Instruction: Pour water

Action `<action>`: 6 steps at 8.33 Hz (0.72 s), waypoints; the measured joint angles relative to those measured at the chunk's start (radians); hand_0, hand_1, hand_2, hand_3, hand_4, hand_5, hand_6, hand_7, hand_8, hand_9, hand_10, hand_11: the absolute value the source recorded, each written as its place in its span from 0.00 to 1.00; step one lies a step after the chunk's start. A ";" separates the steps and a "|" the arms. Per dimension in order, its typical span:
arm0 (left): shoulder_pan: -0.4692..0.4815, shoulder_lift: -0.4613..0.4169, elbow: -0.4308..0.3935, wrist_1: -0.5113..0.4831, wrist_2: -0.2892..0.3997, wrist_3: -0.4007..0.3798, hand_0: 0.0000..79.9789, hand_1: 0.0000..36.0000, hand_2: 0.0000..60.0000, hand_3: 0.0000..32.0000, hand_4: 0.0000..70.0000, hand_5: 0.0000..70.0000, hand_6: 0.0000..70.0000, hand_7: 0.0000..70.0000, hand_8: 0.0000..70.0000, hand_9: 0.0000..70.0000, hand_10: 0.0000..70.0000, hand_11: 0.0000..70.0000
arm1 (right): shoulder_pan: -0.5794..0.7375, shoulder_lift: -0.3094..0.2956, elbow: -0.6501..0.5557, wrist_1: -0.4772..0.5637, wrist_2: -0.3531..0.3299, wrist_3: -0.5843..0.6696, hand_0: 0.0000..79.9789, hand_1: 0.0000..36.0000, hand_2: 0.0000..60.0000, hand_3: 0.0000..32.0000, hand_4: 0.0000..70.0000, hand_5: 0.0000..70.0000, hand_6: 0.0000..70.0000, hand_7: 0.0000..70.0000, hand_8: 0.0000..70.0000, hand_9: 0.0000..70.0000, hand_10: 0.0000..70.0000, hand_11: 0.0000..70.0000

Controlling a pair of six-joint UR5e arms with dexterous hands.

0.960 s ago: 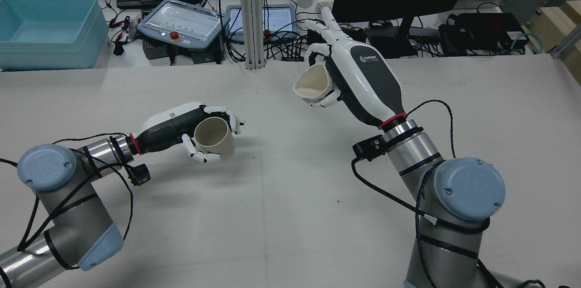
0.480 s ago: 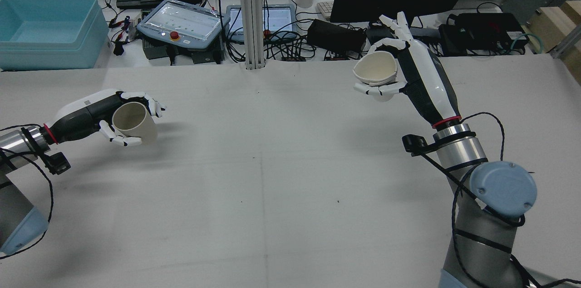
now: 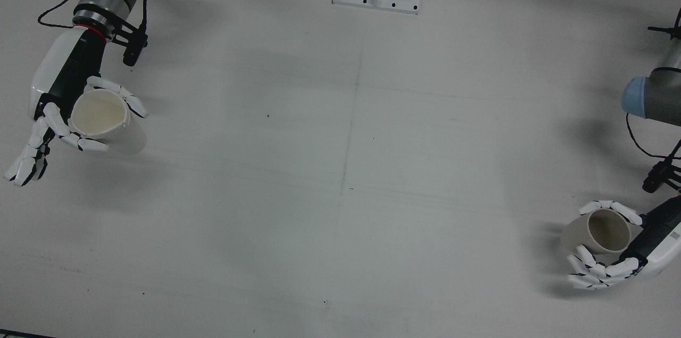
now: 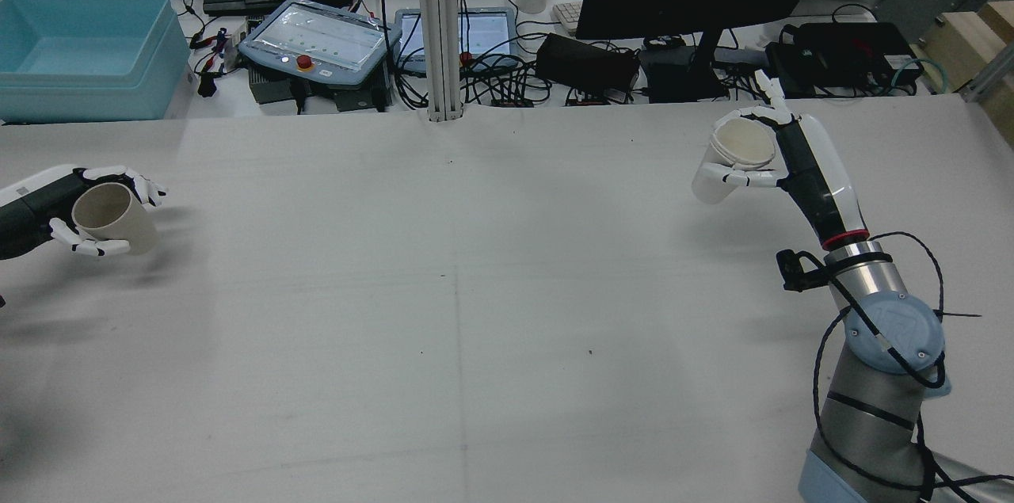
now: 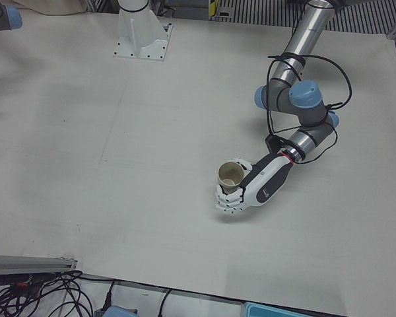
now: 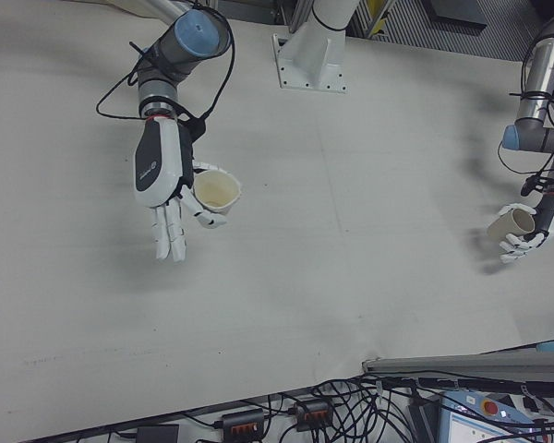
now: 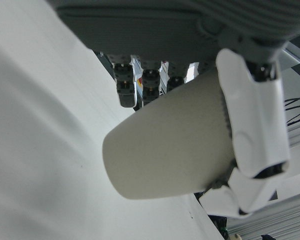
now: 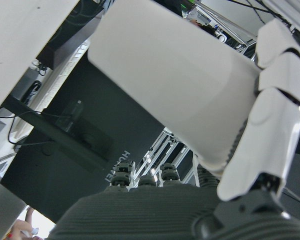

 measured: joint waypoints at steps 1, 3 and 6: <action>-0.013 0.021 0.013 -0.008 -0.001 0.001 0.66 1.00 1.00 0.00 0.65 1.00 0.39 0.58 0.25 0.37 0.18 0.28 | 0.000 -0.019 -0.046 0.001 -0.012 0.069 0.58 0.32 0.27 0.00 0.61 0.33 0.09 0.07 0.00 0.00 0.13 0.19; -0.026 0.055 0.045 -0.026 -0.011 0.005 0.66 1.00 1.00 0.00 0.64 1.00 0.39 0.57 0.25 0.37 0.18 0.29 | -0.001 -0.031 -0.113 0.003 -0.035 0.160 0.58 0.31 0.27 0.00 0.57 0.32 0.09 0.06 0.00 0.00 0.12 0.18; -0.030 0.081 0.084 -0.058 -0.019 0.018 0.67 1.00 1.00 0.00 0.64 1.00 0.39 0.57 0.25 0.37 0.18 0.29 | -0.006 -0.035 -0.130 0.003 -0.042 0.185 0.58 0.32 0.26 0.00 0.53 0.31 0.08 0.05 0.00 0.00 0.12 0.17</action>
